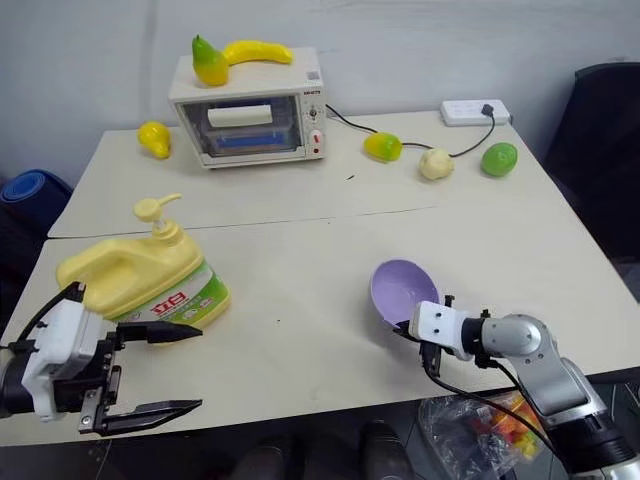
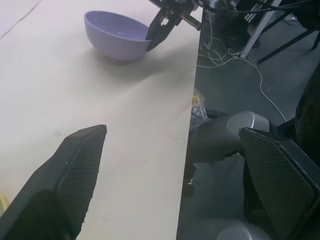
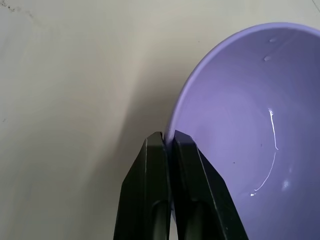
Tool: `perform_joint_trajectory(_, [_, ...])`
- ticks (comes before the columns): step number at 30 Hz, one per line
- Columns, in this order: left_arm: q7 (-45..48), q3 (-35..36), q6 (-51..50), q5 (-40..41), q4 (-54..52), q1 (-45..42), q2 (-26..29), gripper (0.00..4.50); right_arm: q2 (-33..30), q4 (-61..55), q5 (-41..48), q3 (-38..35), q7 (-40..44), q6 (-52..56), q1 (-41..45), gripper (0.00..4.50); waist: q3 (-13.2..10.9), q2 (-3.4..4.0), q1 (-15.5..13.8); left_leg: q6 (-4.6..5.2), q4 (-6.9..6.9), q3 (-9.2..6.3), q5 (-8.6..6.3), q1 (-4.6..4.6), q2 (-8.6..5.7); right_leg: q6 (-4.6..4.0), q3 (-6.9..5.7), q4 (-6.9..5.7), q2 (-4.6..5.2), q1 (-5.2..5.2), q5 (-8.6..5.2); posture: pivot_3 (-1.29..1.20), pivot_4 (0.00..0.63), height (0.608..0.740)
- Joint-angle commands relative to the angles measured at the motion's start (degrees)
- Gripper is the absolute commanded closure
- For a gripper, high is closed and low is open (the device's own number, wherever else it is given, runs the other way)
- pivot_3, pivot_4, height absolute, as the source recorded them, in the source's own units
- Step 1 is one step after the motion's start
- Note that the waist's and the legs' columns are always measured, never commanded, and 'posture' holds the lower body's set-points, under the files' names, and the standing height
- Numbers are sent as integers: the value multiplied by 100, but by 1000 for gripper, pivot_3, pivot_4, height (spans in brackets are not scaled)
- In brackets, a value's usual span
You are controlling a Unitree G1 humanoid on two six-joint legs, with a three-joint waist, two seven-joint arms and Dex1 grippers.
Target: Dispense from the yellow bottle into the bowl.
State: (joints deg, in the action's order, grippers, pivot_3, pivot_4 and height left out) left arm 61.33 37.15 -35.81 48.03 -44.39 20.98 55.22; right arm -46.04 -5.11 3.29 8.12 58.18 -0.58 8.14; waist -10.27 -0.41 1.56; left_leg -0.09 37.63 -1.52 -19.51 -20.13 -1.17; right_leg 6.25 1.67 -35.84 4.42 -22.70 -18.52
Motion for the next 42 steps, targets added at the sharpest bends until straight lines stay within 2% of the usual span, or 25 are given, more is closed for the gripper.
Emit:
perform_joint_trajectory(1, [-42,21,-42,123,-66,-93,72,0,68,151,-34,49,33,-216,31,4470,0,0,3,0,4,0,0,0,0,0,0,0,0,2,0,0,150,740])
perform_joint_trajectory(12, [-101,-41,-113,131,-67,-252,65,0,56,393,-318,186,145,-710,315,4470,0,0,5,4,14,0,2,2,0,-1,1,-6,0,7,0,0,150,740])
perform_joint_trajectory(15, [-135,-88,-112,123,-55,-307,65,0,64,492,-411,263,166,-760,450,3763,0,0,3,1,14,0,3,2,0,-1,1,-6,0,7,0,0,150,740])
perform_joint_trajectory(19, [-162,-138,-96,107,-27,-362,73,0,77,572,-459,295,148,-792,560,2570,0,0,0,0,14,0,1,-1,0,0,1,-6,1,4,0,0,150,740])
perform_joint_trajectory(31, [-158,-226,-74,50,56,-543,123,0,381,1112,-120,505,809,-1125,1054,2570,-1,1,3,-1,14,-2,-2,-1,1,0,-3,-5,0,2,0,0,150,740])
perform_joint_trajectory(37, [-200,-123,-105,85,-27,-474,123,0,446,1304,-171,579,879,-1212,1145,2570,-1,2,2,0,14,-2,-3,-3,0,1,-3,-4,1,2,1,0,150,740])
perform_joint_trajectory(40, [-222,-91,-104,77,-73,-406,98,0,483,1426,-211,592,839,-1252,1208,3175,-1,2,3,0,14,-2,-3,-3,1,1,-3,-4,1,1,1,0,150,740])
perform_joint_trajectory(42, [-245,-88,-105,83,-85,-390,93,0,499,1496,-228,597,833,-1286,1233,3853,-1,2,9,-1,14,-2,-3,-3,1,1,-3,-4,1,1,1,0,150,740])
